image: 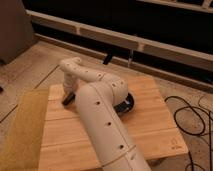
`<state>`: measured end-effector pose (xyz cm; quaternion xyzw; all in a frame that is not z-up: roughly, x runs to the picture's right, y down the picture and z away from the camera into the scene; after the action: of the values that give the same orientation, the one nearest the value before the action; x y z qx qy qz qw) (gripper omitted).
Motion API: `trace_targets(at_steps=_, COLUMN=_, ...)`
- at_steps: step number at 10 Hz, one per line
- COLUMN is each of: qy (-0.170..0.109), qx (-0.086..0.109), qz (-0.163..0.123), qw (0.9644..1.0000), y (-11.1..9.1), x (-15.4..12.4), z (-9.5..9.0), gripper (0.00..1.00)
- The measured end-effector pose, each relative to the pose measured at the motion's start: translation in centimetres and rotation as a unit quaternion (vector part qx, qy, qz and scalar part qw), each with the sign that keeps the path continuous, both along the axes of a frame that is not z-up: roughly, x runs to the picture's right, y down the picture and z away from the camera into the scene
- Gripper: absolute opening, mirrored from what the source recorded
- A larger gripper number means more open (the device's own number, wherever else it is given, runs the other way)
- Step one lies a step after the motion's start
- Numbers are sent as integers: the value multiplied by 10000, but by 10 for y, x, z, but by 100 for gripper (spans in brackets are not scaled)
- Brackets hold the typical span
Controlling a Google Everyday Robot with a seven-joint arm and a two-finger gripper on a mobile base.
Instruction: Push the eraser across the table
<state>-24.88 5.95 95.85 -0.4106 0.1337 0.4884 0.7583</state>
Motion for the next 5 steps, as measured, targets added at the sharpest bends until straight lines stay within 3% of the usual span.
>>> trace_targets(at_steps=5, qy=-496, qx=62, qz=-621, qw=9968, y=-11, x=-52, z=1, gripper=65)
